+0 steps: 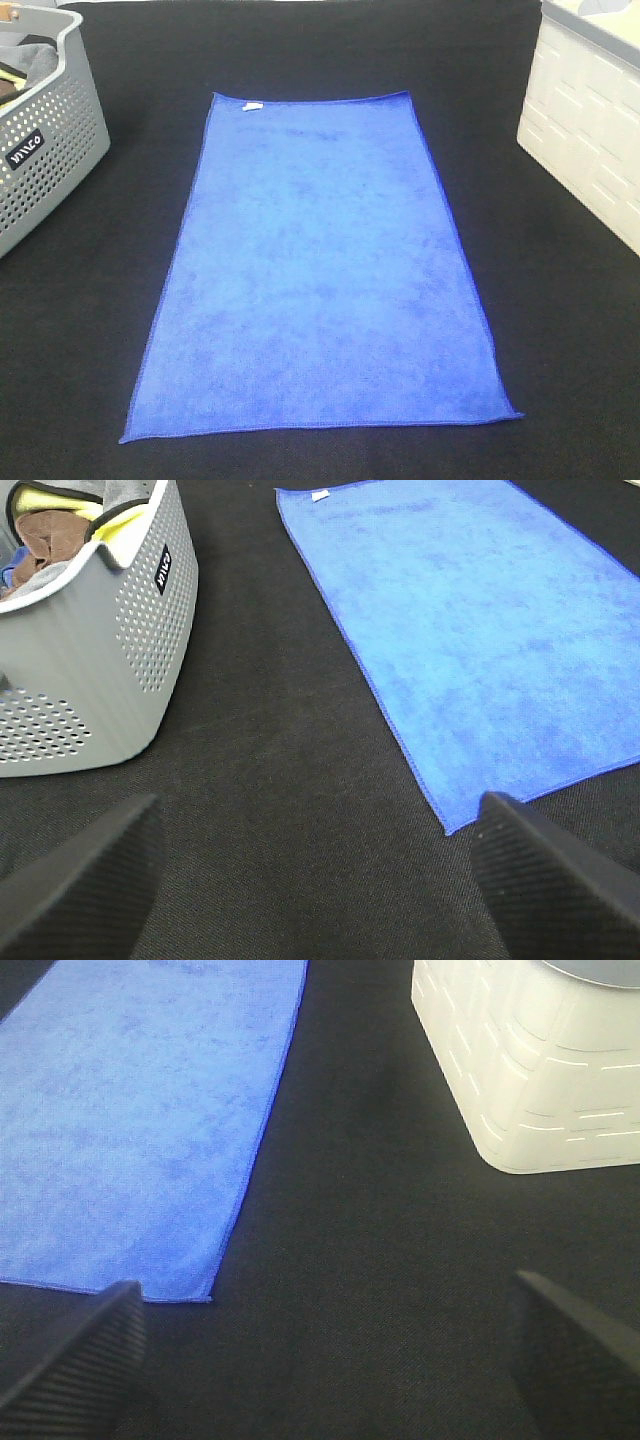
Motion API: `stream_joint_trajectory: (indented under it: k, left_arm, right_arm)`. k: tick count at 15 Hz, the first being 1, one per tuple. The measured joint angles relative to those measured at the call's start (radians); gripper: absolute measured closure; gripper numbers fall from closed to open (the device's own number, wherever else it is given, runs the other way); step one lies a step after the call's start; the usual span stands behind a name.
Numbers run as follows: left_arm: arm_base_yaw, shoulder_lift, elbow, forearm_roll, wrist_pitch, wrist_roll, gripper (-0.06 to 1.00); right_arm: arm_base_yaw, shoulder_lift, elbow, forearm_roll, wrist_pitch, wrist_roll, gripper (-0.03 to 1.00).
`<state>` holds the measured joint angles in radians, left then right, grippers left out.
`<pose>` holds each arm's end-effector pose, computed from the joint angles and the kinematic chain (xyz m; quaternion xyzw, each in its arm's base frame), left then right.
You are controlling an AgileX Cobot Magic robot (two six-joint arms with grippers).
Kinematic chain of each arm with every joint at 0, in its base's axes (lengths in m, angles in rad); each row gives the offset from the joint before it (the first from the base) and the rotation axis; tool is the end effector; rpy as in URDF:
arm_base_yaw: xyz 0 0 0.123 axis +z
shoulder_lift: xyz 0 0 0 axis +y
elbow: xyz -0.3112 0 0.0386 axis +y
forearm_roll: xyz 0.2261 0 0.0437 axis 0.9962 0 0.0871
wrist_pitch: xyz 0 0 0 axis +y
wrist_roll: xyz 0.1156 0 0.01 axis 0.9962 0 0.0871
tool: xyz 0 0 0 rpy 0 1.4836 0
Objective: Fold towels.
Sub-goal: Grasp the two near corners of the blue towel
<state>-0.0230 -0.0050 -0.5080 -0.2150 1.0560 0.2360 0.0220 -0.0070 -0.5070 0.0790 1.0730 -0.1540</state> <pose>-0.0335 -0.0208 0.2598 0.1135 0.8360 -0.0507 0.5344 -0.0331 0.0073 0.2561 -0.0769 0.8486 0.0049 0.5233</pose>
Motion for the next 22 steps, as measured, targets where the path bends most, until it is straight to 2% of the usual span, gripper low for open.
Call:
stream_joint_trajectory:
  k: [22]
  left_arm:
    - [0.000,0.000,0.000,0.000,0.000,0.000,0.14]
  right_arm:
    - [0.000,0.000,0.000,0.000,0.000,0.000,0.06]
